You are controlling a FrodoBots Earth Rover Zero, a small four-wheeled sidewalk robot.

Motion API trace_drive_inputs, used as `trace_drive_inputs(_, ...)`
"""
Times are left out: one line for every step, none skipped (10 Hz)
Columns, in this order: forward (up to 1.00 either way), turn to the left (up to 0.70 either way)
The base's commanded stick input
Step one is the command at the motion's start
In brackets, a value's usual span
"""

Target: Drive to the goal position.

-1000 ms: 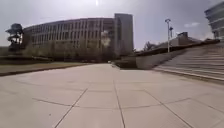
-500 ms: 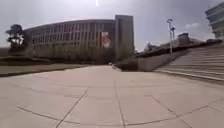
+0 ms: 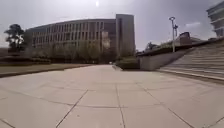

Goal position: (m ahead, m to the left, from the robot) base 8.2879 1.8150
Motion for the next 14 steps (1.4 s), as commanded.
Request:
trace_drive_inputs(0.70, 0.00)
trace_drive_inputs(0.70, 0.00)
trace_drive_inputs(0.70, 0.00)
trace_drive_inputs(0.70, 0.00)
trace_drive_inputs(0.70, 0.00)
trace_drive_inputs(0.70, 0.00)
trace_drive_inputs(0.70, 0.00)
trace_drive_inputs(0.70, 0.00)
trace_drive_inputs(0.70, 0.00)
trace_drive_inputs(0.70, 0.00)
trace_drive_inputs(0.70, 0.00)
trace_drive_inputs(0.70, 0.00)
trace_drive_inputs(0.70, 0.00)
trace_drive_inputs(0.70, 0.00)
